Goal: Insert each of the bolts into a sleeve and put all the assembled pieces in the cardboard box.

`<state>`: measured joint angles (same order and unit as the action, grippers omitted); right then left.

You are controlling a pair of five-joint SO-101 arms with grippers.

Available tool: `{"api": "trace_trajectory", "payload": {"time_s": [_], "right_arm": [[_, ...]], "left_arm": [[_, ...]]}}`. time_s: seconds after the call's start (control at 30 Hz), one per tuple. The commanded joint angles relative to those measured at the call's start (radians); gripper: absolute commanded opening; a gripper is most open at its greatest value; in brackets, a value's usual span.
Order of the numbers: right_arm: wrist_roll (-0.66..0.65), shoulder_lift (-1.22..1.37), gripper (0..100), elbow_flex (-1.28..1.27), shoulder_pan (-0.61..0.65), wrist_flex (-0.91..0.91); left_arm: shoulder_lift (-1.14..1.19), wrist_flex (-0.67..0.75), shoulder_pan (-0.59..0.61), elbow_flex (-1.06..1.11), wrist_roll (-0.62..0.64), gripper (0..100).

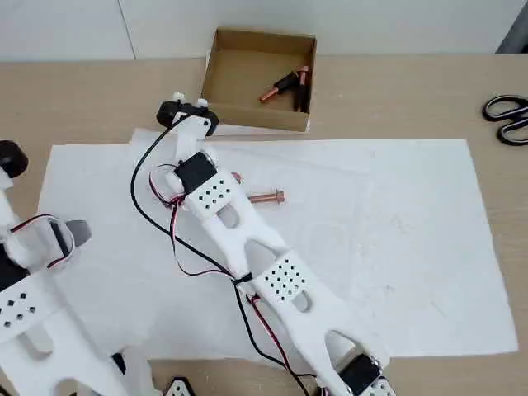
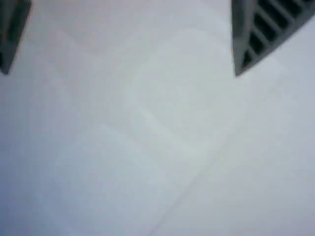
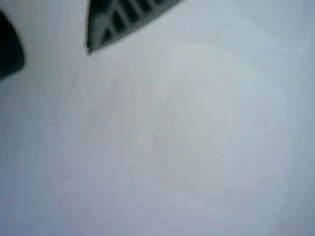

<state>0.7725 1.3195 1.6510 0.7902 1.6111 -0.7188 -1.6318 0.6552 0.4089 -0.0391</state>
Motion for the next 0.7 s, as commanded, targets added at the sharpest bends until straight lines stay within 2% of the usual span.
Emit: {"api": "trace_trajectory", "payload": {"time_s": [0.0,0.43,0.67], "right_arm": [[0.008,-0.001,20.9,0.029,-0.038,-0.058],[0.008,0.010,20.8,0.026,-0.099,-0.119],[0.008,0.088,20.8,0.028,-0.093,-0.231]], "left_arm": [[-0.021,0.021,0.006,-0.002,-0.006,27],[-0.021,0.021,0.006,-0.002,-0.034,27],[-0.021,0.021,0.006,-0.001,-0.034,27]]}}
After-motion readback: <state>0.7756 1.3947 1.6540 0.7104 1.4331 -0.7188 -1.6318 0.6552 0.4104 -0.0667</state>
